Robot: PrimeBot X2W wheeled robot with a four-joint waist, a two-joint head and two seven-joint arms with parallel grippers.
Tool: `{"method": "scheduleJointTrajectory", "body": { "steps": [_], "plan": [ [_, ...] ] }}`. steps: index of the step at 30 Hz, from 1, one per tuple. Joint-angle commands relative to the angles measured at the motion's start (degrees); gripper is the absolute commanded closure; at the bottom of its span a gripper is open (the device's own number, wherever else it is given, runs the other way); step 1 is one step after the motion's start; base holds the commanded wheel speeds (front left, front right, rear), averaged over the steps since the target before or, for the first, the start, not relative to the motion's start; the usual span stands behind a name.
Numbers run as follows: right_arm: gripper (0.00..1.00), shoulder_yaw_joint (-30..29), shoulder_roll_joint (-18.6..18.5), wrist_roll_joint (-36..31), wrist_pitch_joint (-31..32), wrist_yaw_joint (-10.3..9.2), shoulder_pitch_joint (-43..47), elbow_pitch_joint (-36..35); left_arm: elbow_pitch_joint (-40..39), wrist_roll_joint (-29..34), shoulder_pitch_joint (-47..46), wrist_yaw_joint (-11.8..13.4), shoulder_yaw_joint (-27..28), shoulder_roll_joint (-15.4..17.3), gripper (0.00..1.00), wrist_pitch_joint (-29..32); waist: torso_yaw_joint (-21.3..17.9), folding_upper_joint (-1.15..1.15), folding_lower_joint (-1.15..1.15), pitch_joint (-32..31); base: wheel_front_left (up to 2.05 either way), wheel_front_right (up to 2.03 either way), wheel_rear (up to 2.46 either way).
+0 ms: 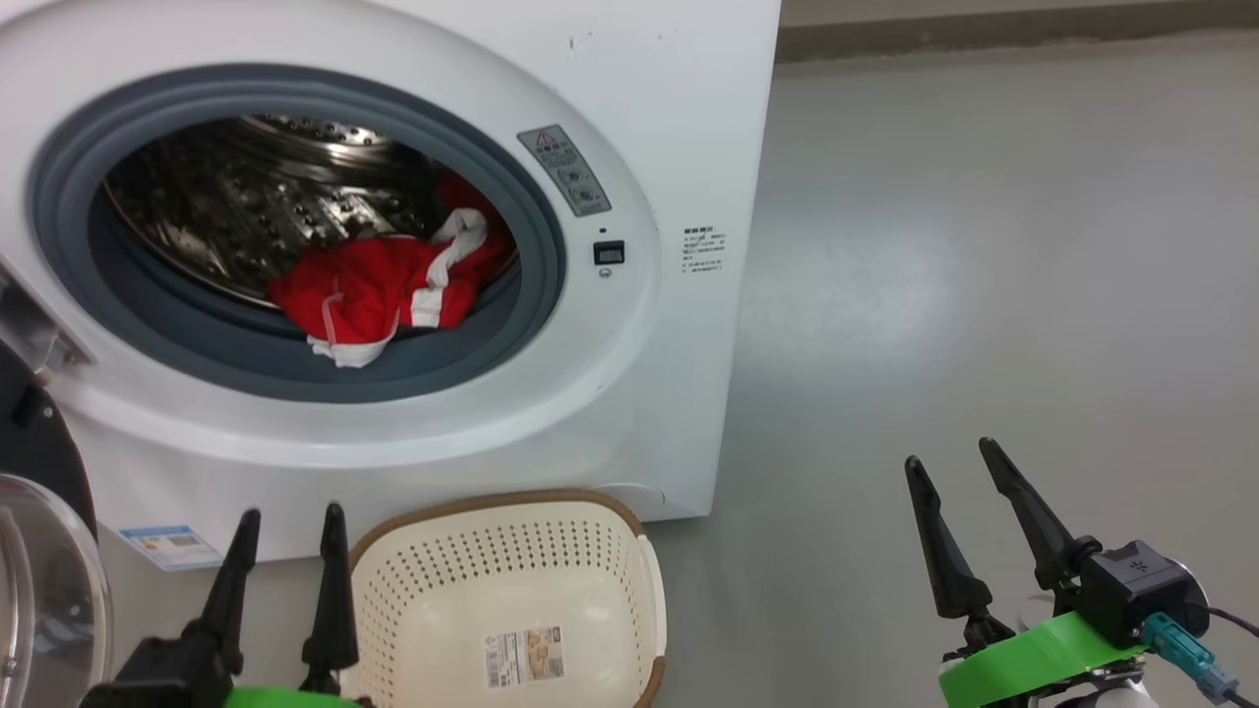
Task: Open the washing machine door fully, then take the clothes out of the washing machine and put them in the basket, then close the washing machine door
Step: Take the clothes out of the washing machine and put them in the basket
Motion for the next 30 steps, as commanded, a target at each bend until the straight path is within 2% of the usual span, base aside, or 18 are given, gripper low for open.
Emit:
{"method": "scheduleJointTrajectory", "body": {
  "steps": [1,17,30],
  "plan": [
    [0.00,1.6,-0.2,-0.2,-0.4,0.03,-2.5,-1.9,-1.5,0.2,-3.1,-0.1,2.0,0.2,0.00,-0.7,0.5,0.00,0.00,2.0,0.00,0.00,0.00],
    [0.00,2.2,-0.2,-1.0,-0.4,0.03,-8.4,-4.4,1.6,1.6,-15.3,1.7,1.0,-0.2,0.00,-0.7,1.1,0.00,0.00,13.3,0.00,0.00,0.00],
    [0.00,2.9,-0.2,-1.3,-0.4,0.03,-12.6,-5.1,11.6,1.7,-33.9,1.6,2.2,0.2,0.00,-0.7,0.3,0.00,0.00,22.1,0.00,0.00,0.00]
  ]
}}
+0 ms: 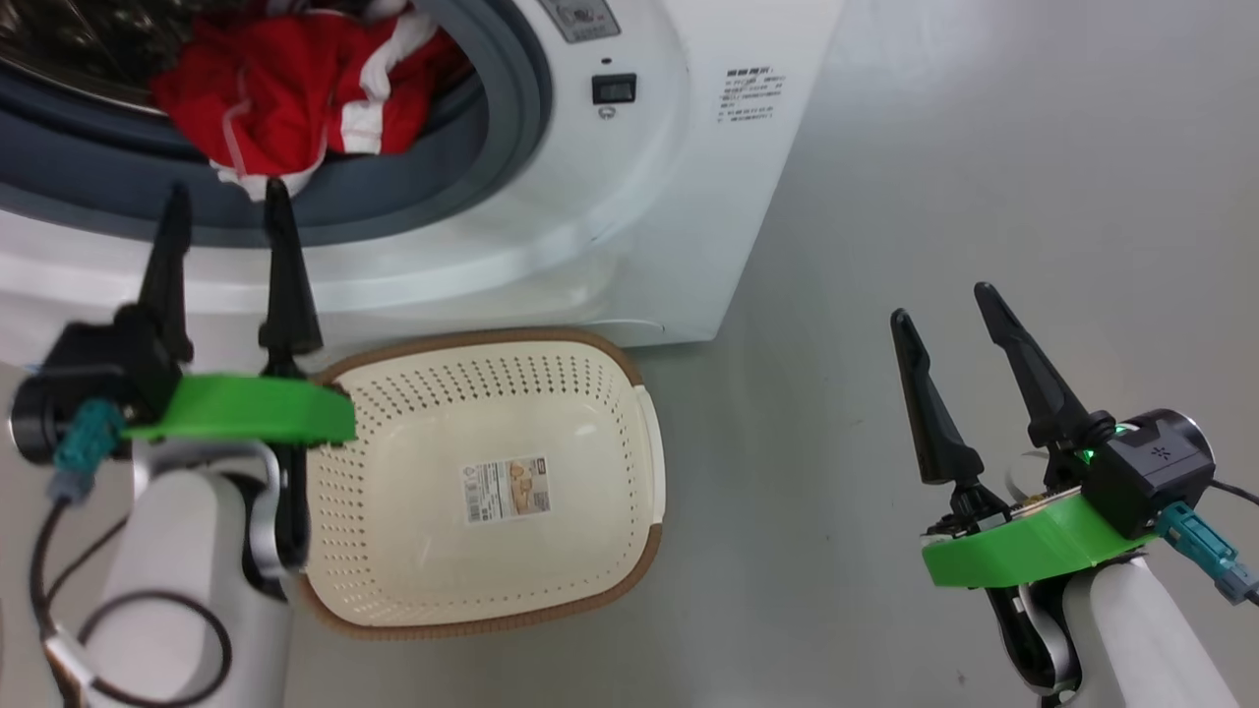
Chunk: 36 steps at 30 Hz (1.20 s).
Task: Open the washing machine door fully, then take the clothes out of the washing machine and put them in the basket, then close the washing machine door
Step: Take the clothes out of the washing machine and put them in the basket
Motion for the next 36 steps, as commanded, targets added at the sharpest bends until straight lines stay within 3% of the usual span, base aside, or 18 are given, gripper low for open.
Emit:
{"method": "scheduleJointTrajectory", "body": {
  "steps": [1,9,22,32,36],
  "plan": [
    [0.00,1.4,0.0,-0.6,-0.4,0.03,-0.9,-1.6,-0.9,0.4,-1.7,0.0,2.0,1.5,0.00,-0.4,-0.4,0.00,0.00,2.0,0.00,0.00,0.00],
    [0.00,1.8,0.0,-0.8,-0.4,0.03,-2.5,-1.5,7.7,0.8,-11.8,0.0,1.7,2.0,0.00,-0.4,-1.3,0.00,0.00,6.1,0.00,0.00,0.00],
    [0.00,2.4,0.0,-0.4,-0.4,0.03,-4.6,-1.6,20.9,1.9,-24.1,0.7,3.1,6.1,0.00,-0.2,-3.1,0.00,0.00,9.9,0.00,0.00,0.00],
    [0.00,3.6,0.0,0.3,-0.4,0.03,-5.4,-0.3,33.7,3.8,-32.1,5.2,2.3,9.4,0.00,7.0,-4.3,0.00,0.00,10.7,0.00,0.00,0.00],
    [0.00,3.8,0.0,0.7,-0.4,0.03,-5.8,0.3,37.1,3.3,-34.0,5.5,2.3,9.9,0.00,10.4,-4.9,0.00,0.00,10.8,0.00,0.00,0.00]
  ]
}}
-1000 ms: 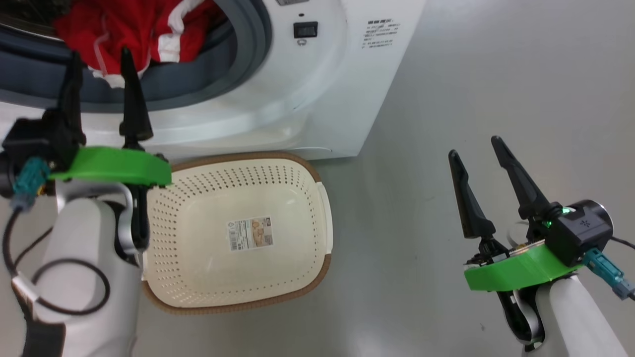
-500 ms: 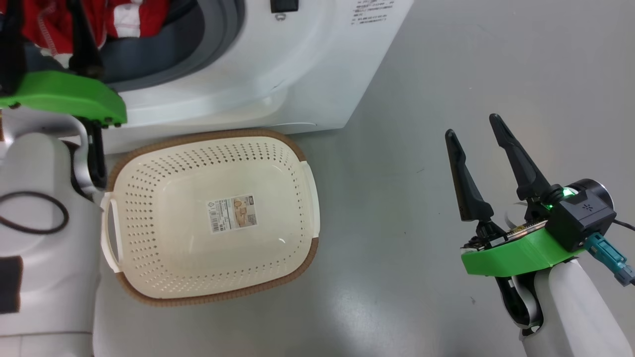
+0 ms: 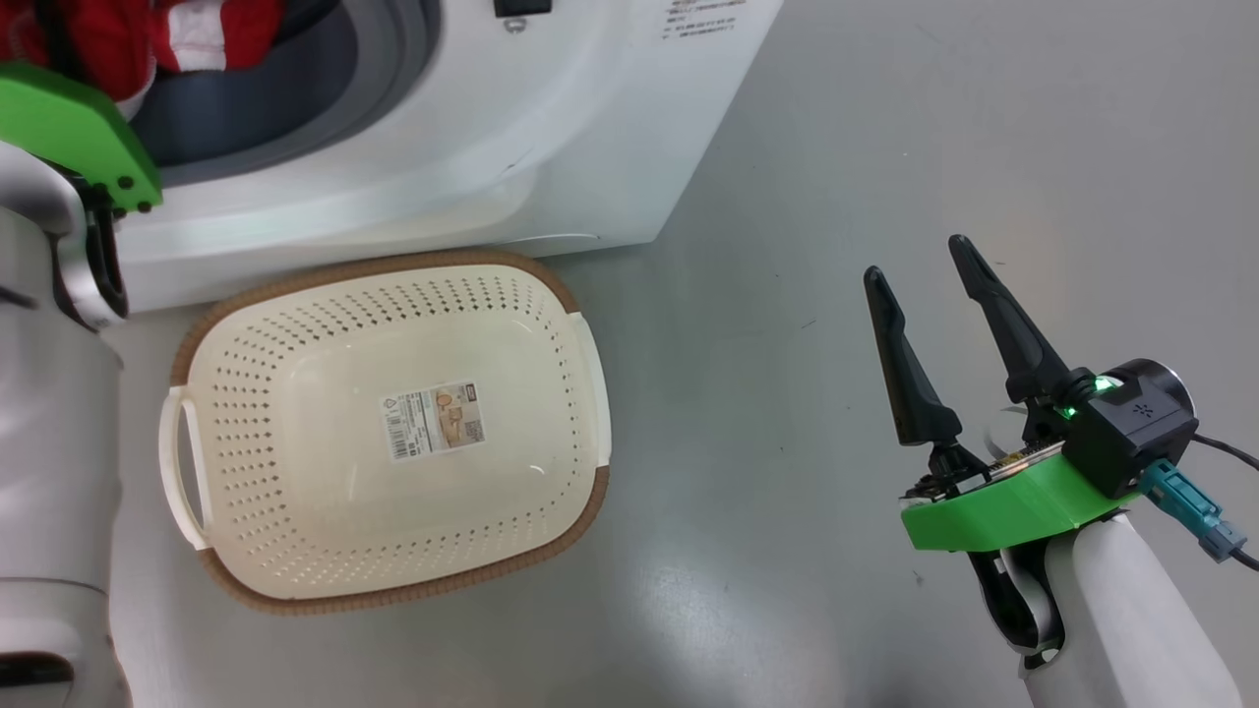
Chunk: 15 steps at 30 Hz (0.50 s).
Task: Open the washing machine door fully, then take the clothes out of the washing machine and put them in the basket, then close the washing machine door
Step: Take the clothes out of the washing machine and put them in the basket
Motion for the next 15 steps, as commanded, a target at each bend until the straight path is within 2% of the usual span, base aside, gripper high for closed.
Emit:
{"method": "scheduleJointTrajectory", "body": {
  "steps": [1,10,15],
  "plan": [
    [0.00,1.5,0.1,0.5,-0.4,0.03,-0.8,-1.0,-0.1,0.0,-1.2,0.4,0.9,3.0,0.00,1.1,-0.3,0.00,0.00,0.1,0.00,0.00,0.00],
    [0.00,1.9,0.1,1.1,-0.4,0.03,-0.9,-0.2,5.0,-1.2,-3.0,0.2,0.7,4.1,0.00,9.0,-1.0,0.00,0.00,0.1,0.00,0.00,0.00],
    [0.00,2.0,0.1,1.2,-0.4,0.03,-1.0,0.0,6.0,-1.5,-3.2,-0.1,0.3,4.3,0.00,11.5,-1.0,0.00,0.00,0.3,0.00,0.00,0.00]
  ]
}}
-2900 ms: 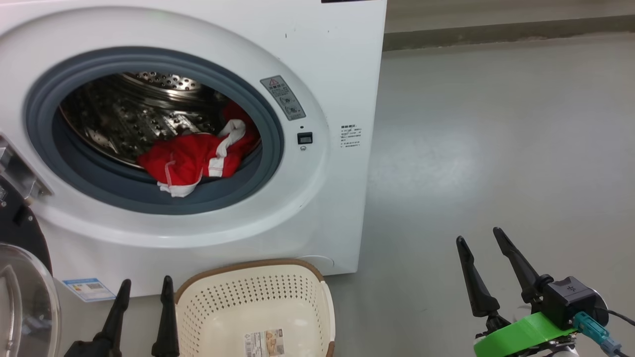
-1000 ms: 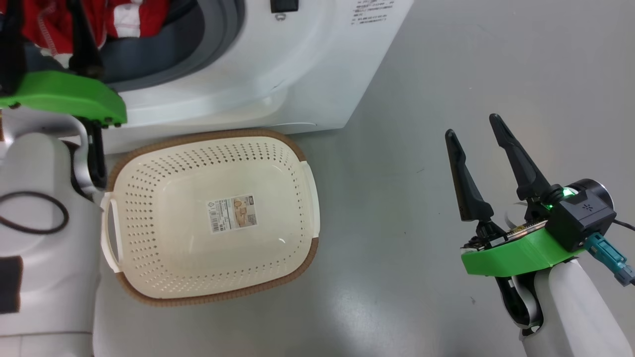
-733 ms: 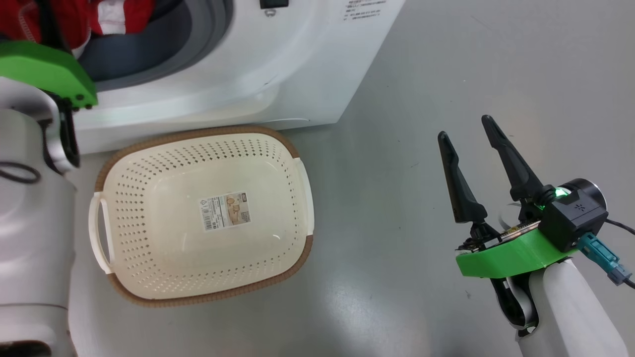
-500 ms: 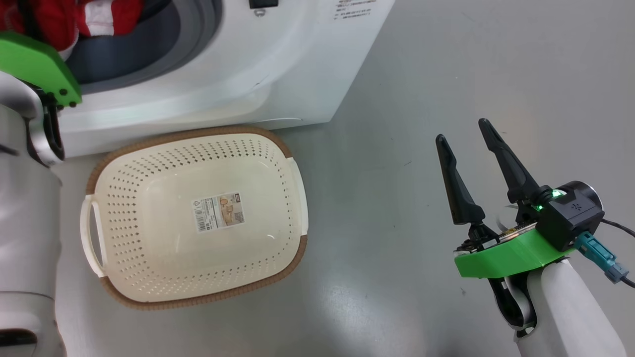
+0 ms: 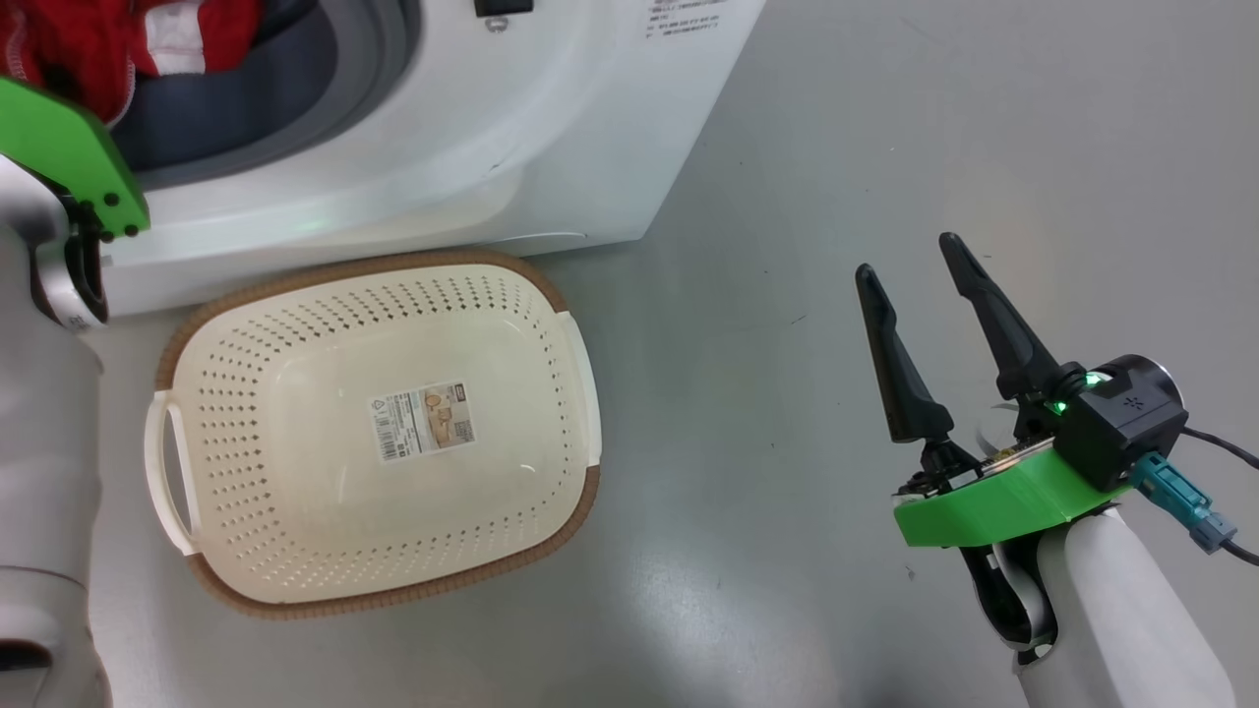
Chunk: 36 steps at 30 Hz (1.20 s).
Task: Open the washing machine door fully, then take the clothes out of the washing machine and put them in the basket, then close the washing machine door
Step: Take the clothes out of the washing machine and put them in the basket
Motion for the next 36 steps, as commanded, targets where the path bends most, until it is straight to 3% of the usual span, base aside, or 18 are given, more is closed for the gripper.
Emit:
{"method": "scheduleJointTrajectory", "body": {
  "steps": [1,3,4,5,6,7,28,36],
  "plan": [
    [0.00,1.5,0.1,0.4,-0.4,0.03,-0.2,-1.0,-0.9,-0.4,-0.7,-0.1,0.5,3.1,0.00,0.2,0.0,0.00,0.00,0.1,0.00,0.00,0.00],
    [0.00,1.6,0.1,0.5,-0.4,0.03,-0.3,-1.0,-0.8,-0.4,-0.6,-0.5,0.2,3.3,0.00,0.5,-0.1,0.00,0.00,0.2,0.00,0.00,0.00],
    [0.00,1.7,0.1,0.6,-0.4,0.03,-0.3,-1.0,-0.9,-0.5,-0.5,-0.8,0.1,3.4,0.15,0.4,-0.1,0.00,0.00,0.3,0.00,0.00,0.00],
    [0.00,1.8,0.1,0.6,-0.4,0.03,-0.4,-1.0,-1.1,-0.4,-0.5,-1.0,-0.1,3.5,0.59,0.1,-0.1,0.00,0.00,0.4,0.00,0.00,0.00],
    [0.00,1.8,0.1,0.7,-0.4,0.03,-0.4,-0.9,-1.3,-0.5,-0.4,-1.2,-0.2,3.5,0.95,-0.2,-0.2,0.00,0.00,0.4,0.00,0.00,0.00],
    [0.00,1.8,0.1,0.7,-0.4,0.03,-0.5,-0.9,-1.5,-0.5,-0.4,-1.4,-0.3,3.6,1.00,-0.6,-0.2,0.00,0.00,0.5,0.00,0.00,0.00],
    [0.00,0.9,0.1,0.6,-0.4,0.03,-1.1,-0.7,-10.2,-3.9,2.7,-5.1,0.8,3.1,1.00,-19.5,1.3,0.00,0.00,0.9,0.00,0.00,0.00],
    [0.00,0.8,0.1,0.0,-0.4,0.03,-0.7,-0.5,-17.6,-3.1,7.9,-6.2,0.4,3.3,1.00,-21.8,2.2,0.00,0.00,0.0,0.00,0.00,0.00]
  ]
}}
